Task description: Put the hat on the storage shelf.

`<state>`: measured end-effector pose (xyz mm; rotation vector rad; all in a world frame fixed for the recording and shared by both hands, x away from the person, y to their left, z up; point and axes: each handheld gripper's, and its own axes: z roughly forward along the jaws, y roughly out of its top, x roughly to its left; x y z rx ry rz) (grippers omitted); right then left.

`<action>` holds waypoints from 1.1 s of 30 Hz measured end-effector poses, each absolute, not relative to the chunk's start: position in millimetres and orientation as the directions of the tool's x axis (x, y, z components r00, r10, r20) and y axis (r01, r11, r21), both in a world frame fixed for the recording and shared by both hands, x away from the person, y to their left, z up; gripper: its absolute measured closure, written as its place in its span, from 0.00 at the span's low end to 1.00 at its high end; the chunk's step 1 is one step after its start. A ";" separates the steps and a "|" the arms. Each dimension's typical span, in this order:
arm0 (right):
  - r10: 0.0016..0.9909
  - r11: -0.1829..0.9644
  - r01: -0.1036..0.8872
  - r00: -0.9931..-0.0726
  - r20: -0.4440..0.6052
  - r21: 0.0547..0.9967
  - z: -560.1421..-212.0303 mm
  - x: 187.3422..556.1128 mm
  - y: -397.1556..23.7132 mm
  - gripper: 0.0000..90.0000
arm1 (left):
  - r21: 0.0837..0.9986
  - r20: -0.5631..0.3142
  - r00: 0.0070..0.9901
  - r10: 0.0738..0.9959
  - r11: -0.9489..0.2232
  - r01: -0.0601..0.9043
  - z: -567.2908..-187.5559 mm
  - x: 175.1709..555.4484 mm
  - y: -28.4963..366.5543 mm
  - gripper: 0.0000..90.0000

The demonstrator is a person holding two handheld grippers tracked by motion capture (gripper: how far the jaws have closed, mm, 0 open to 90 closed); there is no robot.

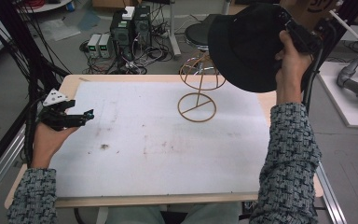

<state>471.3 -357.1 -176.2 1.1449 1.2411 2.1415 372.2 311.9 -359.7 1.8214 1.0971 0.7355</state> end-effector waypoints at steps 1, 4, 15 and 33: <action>0.682 -0.519 0.050 -0.578 0.448 0.854 -176.2 471.3 -357.1 1.00 | 0.889 0.052 0.439 0.897 -0.242 0.388 -359.7 372.2 311.8 0.20; 0.659 -0.522 0.076 -0.597 0.458 0.850 -178.0 475.2 -347.2 1.00 | 0.889 0.054 0.441 0.896 -0.244 0.388 -359.7 372.2 311.7 0.20; 0.620 -0.495 0.136 -0.636 0.459 0.858 -186.7 488.0 -317.7 1.00 | 0.892 0.052 0.440 0.897 -0.240 0.384 -359.4 372.0 311.8 0.20; 0.580 -0.429 0.227 -0.673 0.459 0.874 -201.2 502.8 -274.1 1.00 | 0.894 0.052 0.434 0.900 -0.235 0.382 -358.1 371.1 314.6 0.20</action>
